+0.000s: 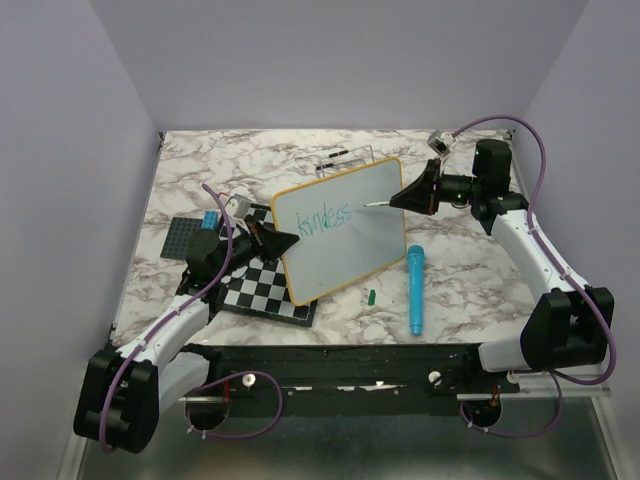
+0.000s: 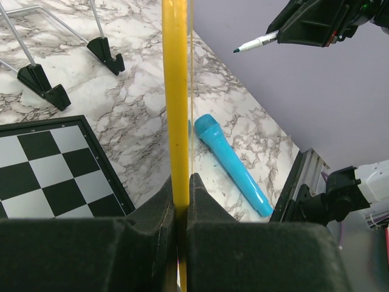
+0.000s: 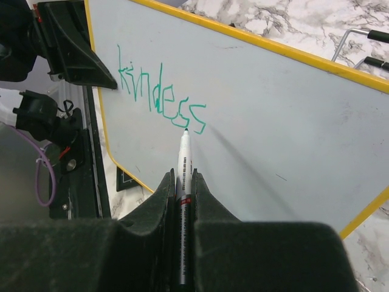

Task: Write a sentence on the whiteboard

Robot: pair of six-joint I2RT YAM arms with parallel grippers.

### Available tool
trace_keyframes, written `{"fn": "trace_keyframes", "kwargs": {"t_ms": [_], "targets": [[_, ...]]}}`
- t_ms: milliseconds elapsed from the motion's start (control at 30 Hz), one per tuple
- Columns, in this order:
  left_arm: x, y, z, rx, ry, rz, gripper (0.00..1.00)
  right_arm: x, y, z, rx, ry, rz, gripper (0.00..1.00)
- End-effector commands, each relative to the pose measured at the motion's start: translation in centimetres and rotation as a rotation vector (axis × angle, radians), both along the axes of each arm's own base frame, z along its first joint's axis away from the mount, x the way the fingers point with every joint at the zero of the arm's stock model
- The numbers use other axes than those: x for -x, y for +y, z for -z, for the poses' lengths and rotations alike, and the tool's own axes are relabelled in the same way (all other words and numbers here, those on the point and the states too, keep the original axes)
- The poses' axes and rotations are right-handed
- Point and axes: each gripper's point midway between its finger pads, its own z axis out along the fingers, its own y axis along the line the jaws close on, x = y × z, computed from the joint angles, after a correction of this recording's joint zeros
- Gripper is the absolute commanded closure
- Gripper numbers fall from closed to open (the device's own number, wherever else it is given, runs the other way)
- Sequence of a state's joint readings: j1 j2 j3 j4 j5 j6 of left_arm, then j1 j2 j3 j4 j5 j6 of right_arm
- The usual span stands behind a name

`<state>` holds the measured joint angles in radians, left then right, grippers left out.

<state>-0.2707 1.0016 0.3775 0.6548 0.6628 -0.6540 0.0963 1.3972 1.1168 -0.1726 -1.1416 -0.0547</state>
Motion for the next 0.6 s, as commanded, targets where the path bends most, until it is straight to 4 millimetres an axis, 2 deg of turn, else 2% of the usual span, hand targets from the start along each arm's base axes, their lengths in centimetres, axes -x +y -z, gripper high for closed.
{"fn": "trace_keyframes", "kwargs": {"t_ms": [0, 567], "targets": [[0.5, -0.4, -2.3, 0.006, -0.109, 0.034, 1.00, -0.4, -0.2, 0.3, 0.011, -0.043, -0.001, 0.99], [0.5, -0.5, -2.1, 0.004, -0.096, 0.038, 1.00, -1.8, -0.6, 0.4, 0.072, -0.140, 0.005, 0.99]]}}
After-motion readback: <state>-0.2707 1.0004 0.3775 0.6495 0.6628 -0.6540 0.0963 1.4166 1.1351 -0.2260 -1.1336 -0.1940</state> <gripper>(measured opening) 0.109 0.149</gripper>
